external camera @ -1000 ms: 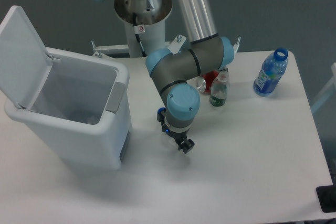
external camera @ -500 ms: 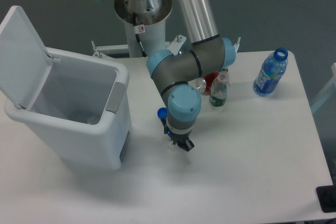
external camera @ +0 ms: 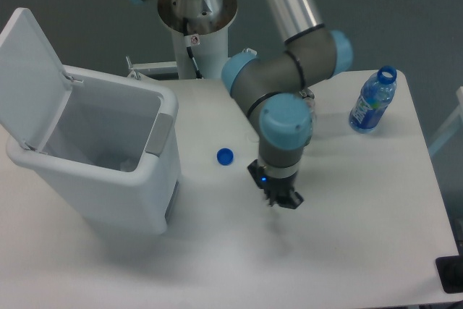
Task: Pick up the paper ball
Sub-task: 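Lift the gripped paper ball up off the table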
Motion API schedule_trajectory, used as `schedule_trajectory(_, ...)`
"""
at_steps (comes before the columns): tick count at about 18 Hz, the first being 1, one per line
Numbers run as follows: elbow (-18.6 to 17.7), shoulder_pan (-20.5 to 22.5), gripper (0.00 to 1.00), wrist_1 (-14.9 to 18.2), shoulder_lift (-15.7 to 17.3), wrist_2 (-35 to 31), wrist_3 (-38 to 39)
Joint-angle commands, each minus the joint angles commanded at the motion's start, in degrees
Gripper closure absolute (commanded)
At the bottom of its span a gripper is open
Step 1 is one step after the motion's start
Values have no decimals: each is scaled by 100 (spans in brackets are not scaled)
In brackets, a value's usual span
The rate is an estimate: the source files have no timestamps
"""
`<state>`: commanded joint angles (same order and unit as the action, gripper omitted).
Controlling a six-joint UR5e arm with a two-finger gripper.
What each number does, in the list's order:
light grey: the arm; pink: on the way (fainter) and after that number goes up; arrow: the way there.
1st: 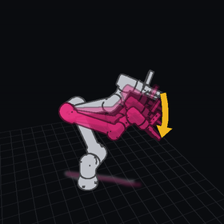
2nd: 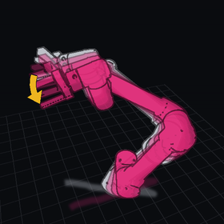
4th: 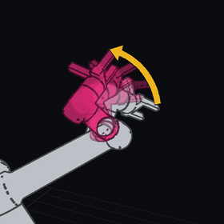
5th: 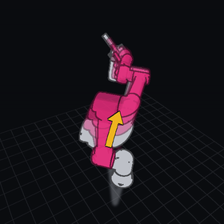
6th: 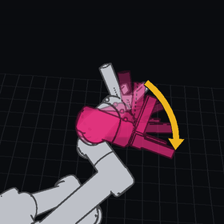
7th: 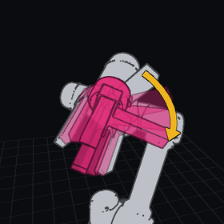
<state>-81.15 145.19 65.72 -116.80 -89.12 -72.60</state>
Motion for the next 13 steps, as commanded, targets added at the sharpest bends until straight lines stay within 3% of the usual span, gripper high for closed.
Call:
schedule_trajectory(3,739,140,92,853,-114,-44,26)
schedule_trajectory(4,871,271,96,977,-132,60,79)
schedule_trajectory(8,1118,352,100,1031,-167,97,18)
schedule_trajectory(10,1259,361,100,1319,-167,97,-235)
schedule_trajectory(13,1198,335,100,1427,-123,-79,-431)
